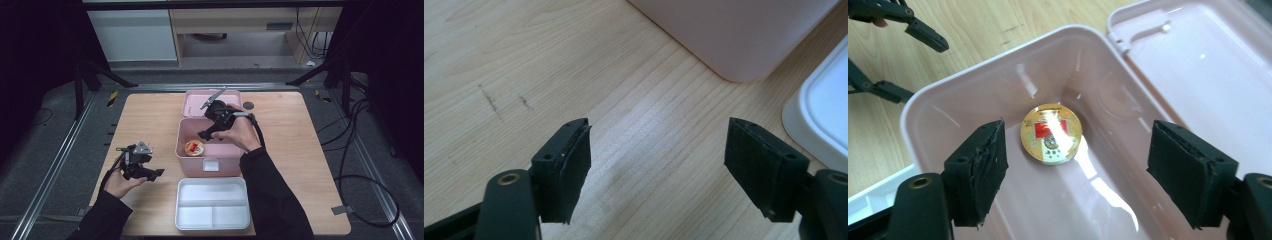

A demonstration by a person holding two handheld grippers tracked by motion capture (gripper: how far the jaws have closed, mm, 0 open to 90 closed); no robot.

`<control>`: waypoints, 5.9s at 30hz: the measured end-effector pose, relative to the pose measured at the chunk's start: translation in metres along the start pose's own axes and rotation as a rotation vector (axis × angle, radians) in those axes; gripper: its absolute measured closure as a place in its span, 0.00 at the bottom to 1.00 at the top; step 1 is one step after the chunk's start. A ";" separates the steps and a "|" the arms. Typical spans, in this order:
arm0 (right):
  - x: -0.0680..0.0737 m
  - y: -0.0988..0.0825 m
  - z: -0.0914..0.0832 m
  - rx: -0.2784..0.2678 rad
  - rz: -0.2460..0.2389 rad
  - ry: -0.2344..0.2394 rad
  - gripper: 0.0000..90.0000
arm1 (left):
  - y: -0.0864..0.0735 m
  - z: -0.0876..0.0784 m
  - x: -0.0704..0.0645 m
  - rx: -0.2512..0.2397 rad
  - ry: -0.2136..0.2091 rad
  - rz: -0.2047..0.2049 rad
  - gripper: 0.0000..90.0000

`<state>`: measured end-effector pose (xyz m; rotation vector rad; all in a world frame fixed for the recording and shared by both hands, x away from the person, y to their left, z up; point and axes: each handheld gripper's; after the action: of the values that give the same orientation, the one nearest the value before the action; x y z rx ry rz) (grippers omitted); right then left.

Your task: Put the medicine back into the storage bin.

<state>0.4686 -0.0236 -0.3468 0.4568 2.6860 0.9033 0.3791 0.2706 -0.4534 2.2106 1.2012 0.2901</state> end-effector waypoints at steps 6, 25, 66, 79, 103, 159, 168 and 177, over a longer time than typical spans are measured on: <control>-0.003 -0.017 -0.036 -0.015 -0.011 -0.064 0.31 | 0.003 -0.007 -0.002 -0.013 -0.010 0.026 0.30; 0.008 -0.105 -0.101 -0.034 -0.008 -0.156 0.36 | 0.008 -0.018 -0.016 -0.004 -0.075 0.109 0.35; 0.097 -0.174 -0.026 0.120 -0.188 0.104 0.49 | 0.005 -0.009 -0.080 0.120 -0.237 0.359 0.54; 0.115 -0.168 -0.003 0.179 -0.251 0.193 0.59 | 0.000 0.007 -0.106 0.195 -0.273 0.436 0.59; 0.122 -0.169 0.011 0.254 -0.294 0.254 0.88 | -0.006 0.032 -0.117 0.298 -0.260 0.544 0.82; 0.100 -0.108 -0.080 0.146 -0.388 0.296 0.98 | 0.059 -0.060 -0.126 0.253 -0.303 0.714 0.99; 0.067 -0.085 -0.088 0.133 -0.404 0.262 0.98 | 0.097 -0.061 -0.106 0.238 -0.297 0.713 0.99; 0.033 -0.067 -0.092 0.101 -0.406 0.217 0.97 | 0.132 -0.064 -0.088 0.221 -0.270 0.721 0.99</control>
<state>0.3923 -0.1113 -0.3228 -0.1782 2.8699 0.7351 0.3908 0.1700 -0.3154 2.7067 0.2690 0.1331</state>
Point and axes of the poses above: each handheld gripper's, and its own axes: z roughly forward along the jaws, y roughly out of its top, x roughly to its left, and after that the axes turned 11 degrees about -z, right-handed
